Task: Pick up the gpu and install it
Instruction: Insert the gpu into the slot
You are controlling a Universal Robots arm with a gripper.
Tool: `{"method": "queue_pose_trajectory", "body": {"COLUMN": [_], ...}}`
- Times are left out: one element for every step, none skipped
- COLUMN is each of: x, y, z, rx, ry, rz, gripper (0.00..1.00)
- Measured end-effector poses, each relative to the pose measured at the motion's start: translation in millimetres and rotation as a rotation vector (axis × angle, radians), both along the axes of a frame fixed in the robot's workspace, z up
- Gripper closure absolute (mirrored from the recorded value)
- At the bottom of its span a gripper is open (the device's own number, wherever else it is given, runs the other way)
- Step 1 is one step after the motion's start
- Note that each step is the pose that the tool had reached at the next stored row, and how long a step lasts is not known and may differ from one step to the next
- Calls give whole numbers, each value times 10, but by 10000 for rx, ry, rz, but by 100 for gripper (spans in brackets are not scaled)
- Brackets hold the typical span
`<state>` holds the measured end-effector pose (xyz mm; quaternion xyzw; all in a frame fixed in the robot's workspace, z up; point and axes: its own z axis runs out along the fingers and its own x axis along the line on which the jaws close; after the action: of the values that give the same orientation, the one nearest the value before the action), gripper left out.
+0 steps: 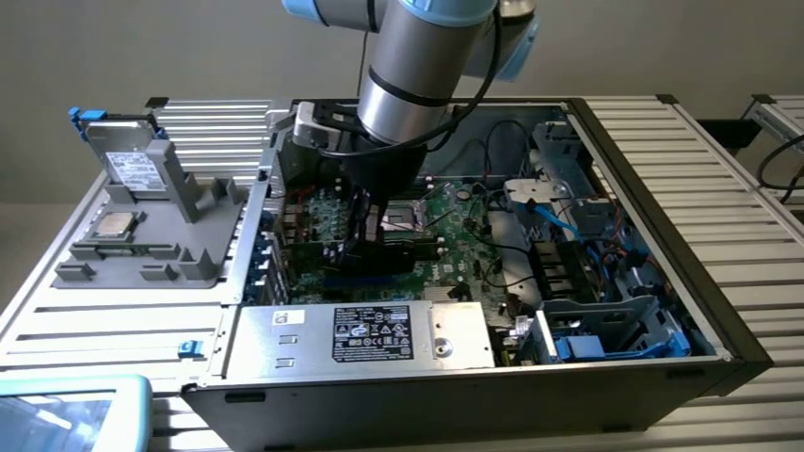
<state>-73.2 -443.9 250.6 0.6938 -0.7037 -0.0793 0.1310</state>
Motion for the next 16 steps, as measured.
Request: {"method": "queue_pose_trajectory", "body": {"x": [-1,-2,-2,-3,-3,-3,-3,-3,-3,-3,-3,-4,-4,-3,-3,-3], "y": [4,18,34,54,62,61,57,44,28,15,12,11,11,11,11,10], "z": [-1,-1,-1,-1,0,-1,-1,-1,-2,-2,-2,-3,-6,-10,-16,-27], "rx": [1,1,1,0,-1,0,0,1,3,2,1,-1,0,1,2,0], "ry": [-1,-1,-1,-1,0,-1,1,2,1,1,2,3,2,1,1,3], "rz": [0,-1,0,0,0,0,0,-1,-2,-2,-1,-2,-2,-2,-3,-7], "gripper": [72,72,72,72,72,72,72,72,72,72,72,72,72,72,72,72]}}
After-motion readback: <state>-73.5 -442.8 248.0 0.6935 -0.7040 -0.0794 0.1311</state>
